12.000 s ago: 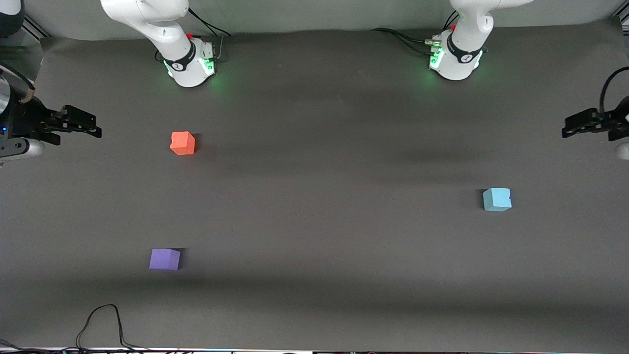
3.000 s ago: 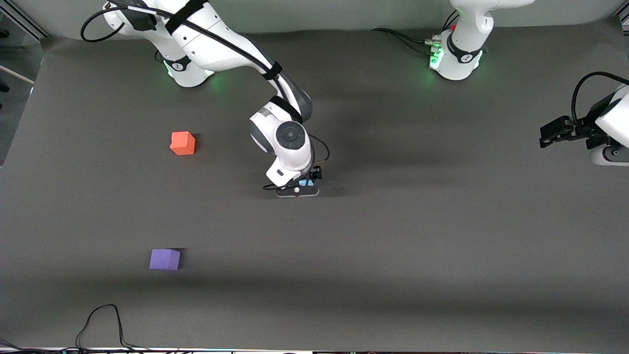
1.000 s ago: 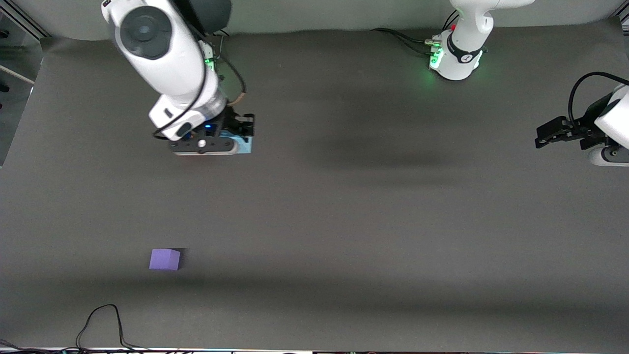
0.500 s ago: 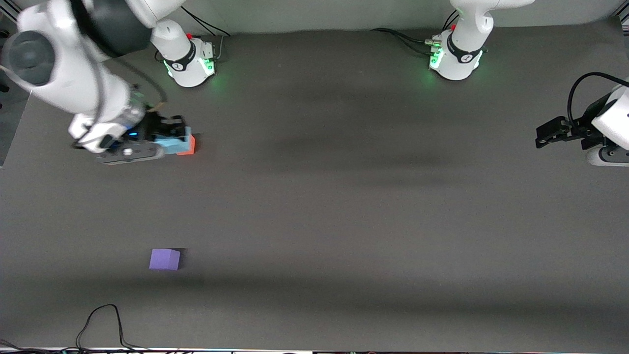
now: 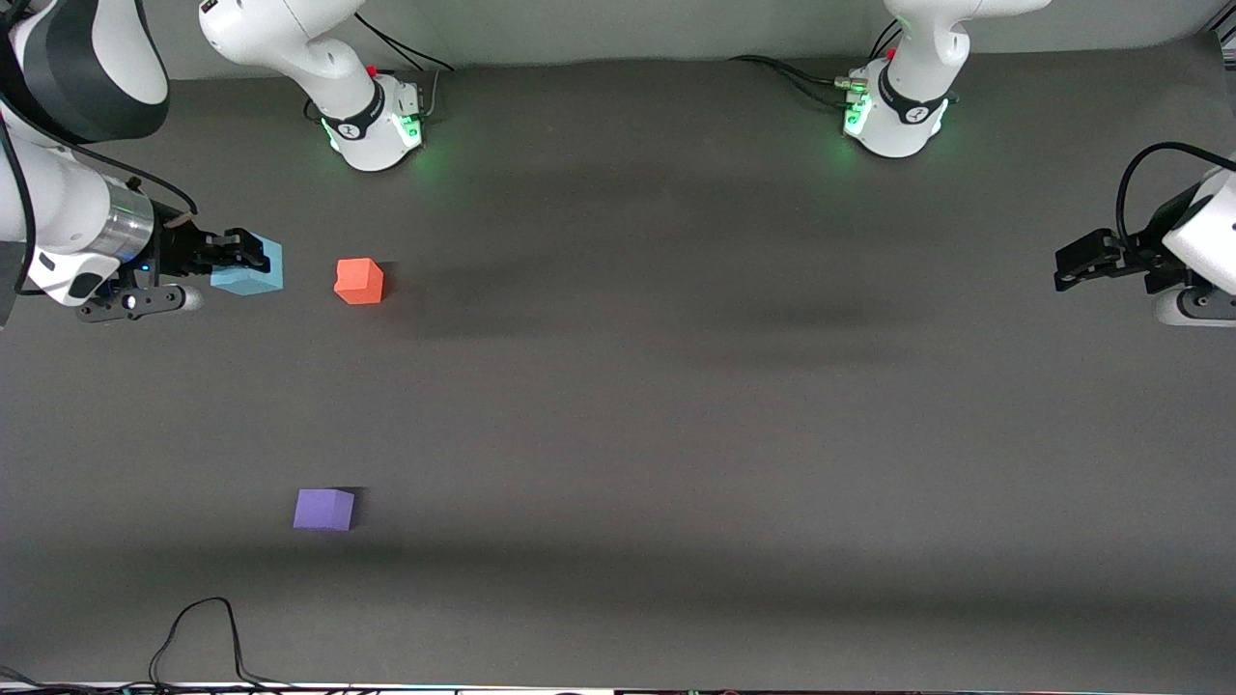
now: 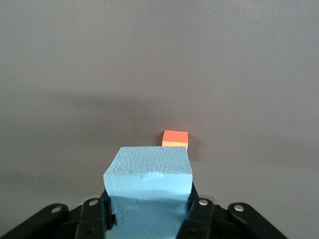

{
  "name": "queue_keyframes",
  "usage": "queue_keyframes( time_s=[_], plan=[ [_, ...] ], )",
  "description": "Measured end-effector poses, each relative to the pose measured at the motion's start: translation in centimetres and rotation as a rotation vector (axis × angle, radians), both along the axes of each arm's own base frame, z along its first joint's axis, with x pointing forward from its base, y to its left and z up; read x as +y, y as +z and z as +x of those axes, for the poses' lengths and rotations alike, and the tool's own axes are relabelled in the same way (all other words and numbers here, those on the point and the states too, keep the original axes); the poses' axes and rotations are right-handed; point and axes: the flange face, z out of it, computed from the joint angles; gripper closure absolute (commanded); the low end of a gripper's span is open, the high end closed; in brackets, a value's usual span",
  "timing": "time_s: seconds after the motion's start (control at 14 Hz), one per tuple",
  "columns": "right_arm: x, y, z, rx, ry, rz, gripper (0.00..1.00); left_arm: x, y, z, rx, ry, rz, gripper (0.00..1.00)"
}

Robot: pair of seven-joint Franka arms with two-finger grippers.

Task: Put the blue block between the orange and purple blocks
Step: 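Move the blue block with the right gripper between orange and purple blocks, then lower the blue block onto the table with the right gripper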

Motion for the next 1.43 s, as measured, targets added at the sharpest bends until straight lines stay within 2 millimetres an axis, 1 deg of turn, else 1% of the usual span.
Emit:
queue_keyframes(
  time_s=[0.14,0.21,0.43,0.57,0.79,0.86,1.07,1.21,1.36,1.43],
  plan=[
    [0.3,-2.3,0.0,-0.023,0.0,-0.003,0.57,0.1,0.0,0.0,0.0,0.001,0.001,0.0],
    [0.1,-4.0,0.0,-0.039,-0.005,-0.006,0.57,0.1,0.0,0.0,0.0,0.002,0.001,0.0],
    [-1.0,-9.7,0.2,-0.081,-0.03,-0.033,0.57,0.2,0.0,0.0,0.001,0.004,0.0,0.0],
    [-1.2,-13.0,0.9,-0.094,-0.027,-0.069,0.57,0.2,-0.1,0.0,0.001,0.004,0.0,0.0],
    [-1.1,-17.2,2.3,-0.117,-0.016,-0.094,0.57,0.2,-0.1,0.0,0.001,0.004,-0.001,0.0],
    [-1.6,-18.8,2.6,-0.117,-0.025,-0.065,0.57,0.2,-0.1,0.0,0.001,0.004,-0.002,0.0],
    [-3.9,-24.1,2.9,-0.118,-0.038,0.067,0.57,0.2,-0.1,0.0,0.002,0.004,-0.006,0.0],
    [-5.2,-27.3,2.8,-0.131,-0.037,0.093,0.57,0.1,-0.1,0.0,0.002,0.005,-0.011,0.0],
    [-5.6,-29.3,2.8,-0.133,-0.032,0.071,0.57,0.1,-0.1,0.0,0.002,0.005,-0.013,0.0],
    [-5.6,-29.9,2.8,-0.128,-0.03,0.063,0.57,0.1,-0.1,0.0,0.002,0.005,-0.013,0.0]
  ],
)
